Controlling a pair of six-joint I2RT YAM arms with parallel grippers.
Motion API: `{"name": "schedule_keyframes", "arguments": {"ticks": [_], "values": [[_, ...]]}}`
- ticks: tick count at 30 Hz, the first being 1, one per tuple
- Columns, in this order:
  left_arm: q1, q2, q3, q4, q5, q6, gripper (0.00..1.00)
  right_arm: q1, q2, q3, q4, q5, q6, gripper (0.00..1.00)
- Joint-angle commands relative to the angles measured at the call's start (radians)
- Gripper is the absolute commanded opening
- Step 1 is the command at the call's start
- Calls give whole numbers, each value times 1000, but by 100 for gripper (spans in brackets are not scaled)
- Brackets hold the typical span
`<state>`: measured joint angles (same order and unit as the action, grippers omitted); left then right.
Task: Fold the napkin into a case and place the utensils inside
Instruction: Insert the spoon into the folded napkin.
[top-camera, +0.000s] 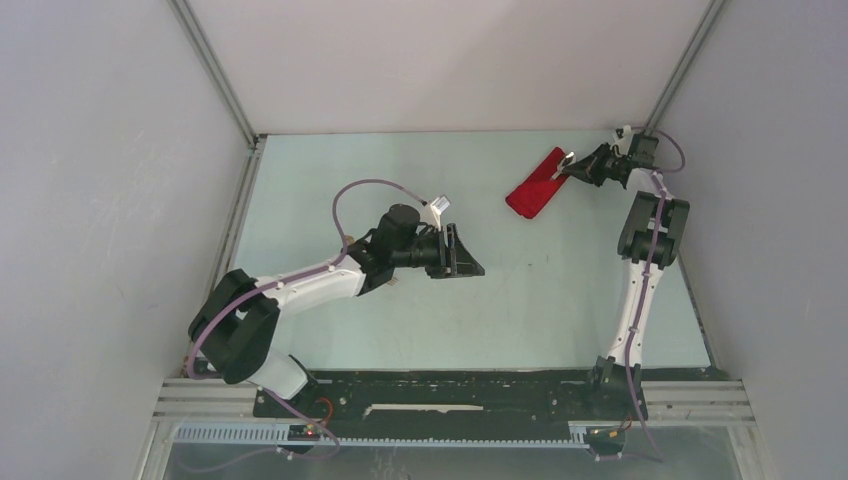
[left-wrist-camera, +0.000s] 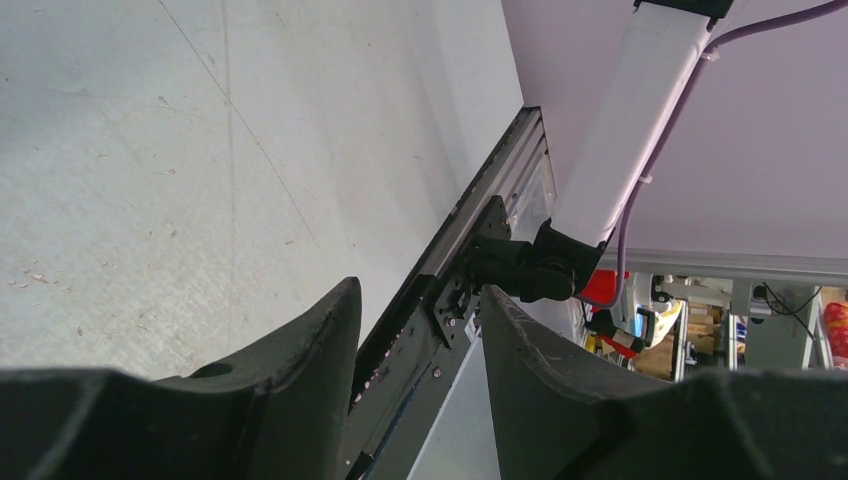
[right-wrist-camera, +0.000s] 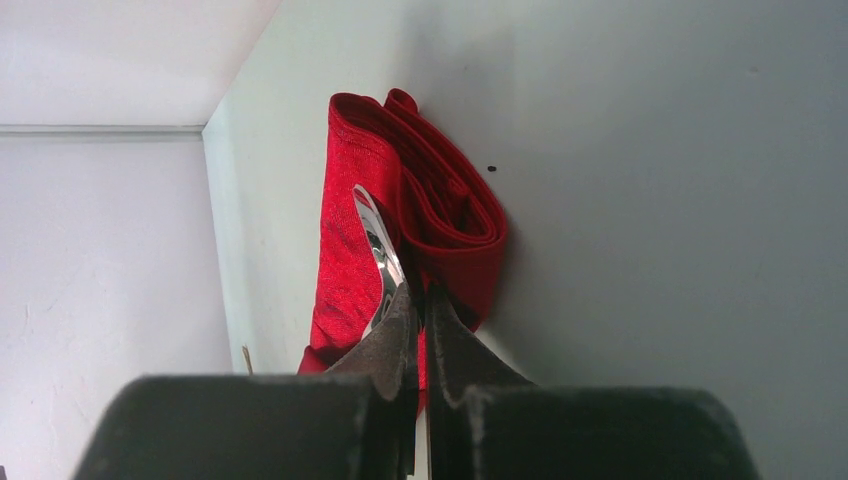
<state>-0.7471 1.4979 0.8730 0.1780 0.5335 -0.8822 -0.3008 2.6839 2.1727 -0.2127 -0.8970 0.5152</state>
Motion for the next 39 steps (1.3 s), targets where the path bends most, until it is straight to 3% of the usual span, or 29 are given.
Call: {"name": "schedule_keyframes", "arguments": {"ticks": [1,10,20,28,39], "values": [[-5,-36,1,32,19,3,51,17,-62,-21,-7,11,-32,0],[-5,-39,-3,31,18,2,51,20,-82,-64,20,30,-26,4],[-5,-46,-12,36,13,2,51,23,-161,-135,4,126,-57,33],[-5,-65,-38,48,-1,-6,51,31,-230,-111,-141,216,-114,43],[-5,-134,-107,70,-30,-31,52,45,-225,12,-335,291,-215,49]]}}
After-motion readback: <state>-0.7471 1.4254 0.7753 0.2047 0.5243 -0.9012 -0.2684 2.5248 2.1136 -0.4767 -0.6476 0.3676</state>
